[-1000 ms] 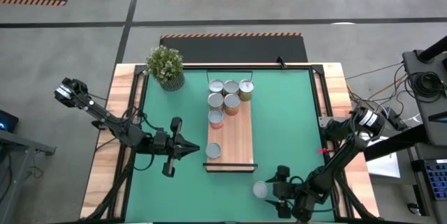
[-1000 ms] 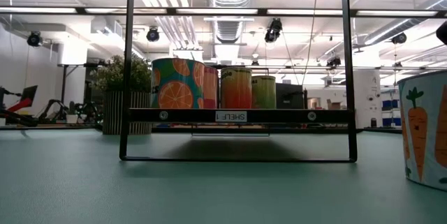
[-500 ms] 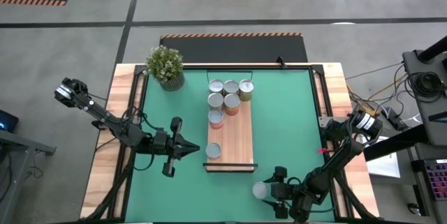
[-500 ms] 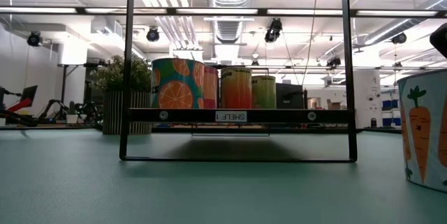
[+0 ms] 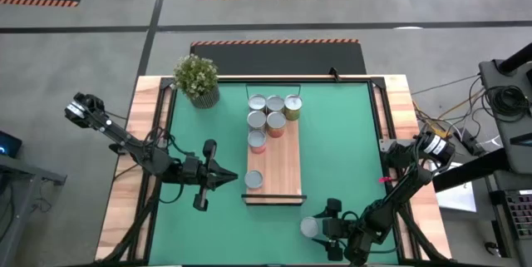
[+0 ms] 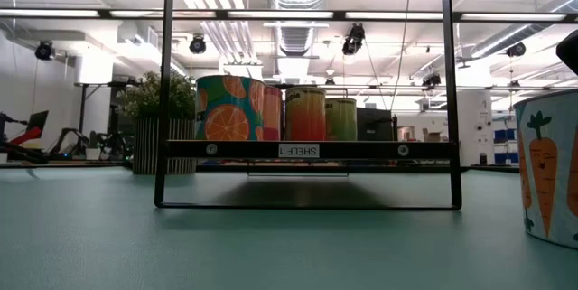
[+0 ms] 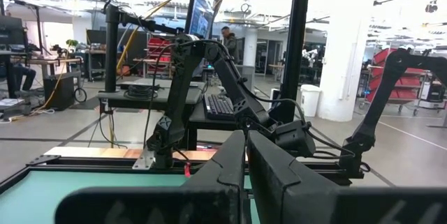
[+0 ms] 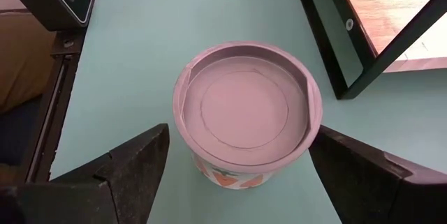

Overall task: Pick and place cans onto a shelf
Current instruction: Put the canned carrots on the shelf

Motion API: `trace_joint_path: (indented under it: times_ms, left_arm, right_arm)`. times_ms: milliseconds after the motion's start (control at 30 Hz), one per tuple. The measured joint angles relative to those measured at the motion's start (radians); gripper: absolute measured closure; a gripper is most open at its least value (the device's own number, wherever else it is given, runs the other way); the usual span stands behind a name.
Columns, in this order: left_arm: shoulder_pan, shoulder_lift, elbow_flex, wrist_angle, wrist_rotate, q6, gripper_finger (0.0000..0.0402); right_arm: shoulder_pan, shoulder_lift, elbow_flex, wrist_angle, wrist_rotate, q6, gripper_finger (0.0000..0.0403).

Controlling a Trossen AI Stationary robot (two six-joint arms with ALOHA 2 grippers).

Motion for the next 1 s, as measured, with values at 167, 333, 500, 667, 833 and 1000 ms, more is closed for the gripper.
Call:
trace_joint_path:
  times_ms: [167,333,500,667,833,1000]
  left_arm:
    - [0.0,0.0,0.0,0.0,0.0,0.0,0.0401]
    - [0.0,0.0,0.0,0.0,0.0,0.0,0.0401]
    - [0.0,0.0,0.0,0.0,0.0,0.0,0.0401]
    - [0.0,0.0,0.0,0.0,0.0,0.0,0.0401]
    - [0.0,0.0,0.0,0.0,0.0,0.0,0.0401]
    - [-0.005,0.007,0.0,0.004,0.006,-0.017,0.0401]
  right_arm:
    - [0.0,0.0,0.0,0.0,0.0,-0.002,0.0079]
    - [0.0,0.0,-0.001,0.0,0.0,-0.004,0.0128]
    - [0.0,0.0,-0.001,0.0,-0.002,-0.012,0.0183]
    - [0.0,0.0,-0.001,0.0,-0.002,-0.015,0.0206]
    - [0.0,0.0,-0.001,0.001,0.005,-0.018,0.022]
    - [0.0,0.0,-0.001,0.003,0.009,-0.014,0.0206]
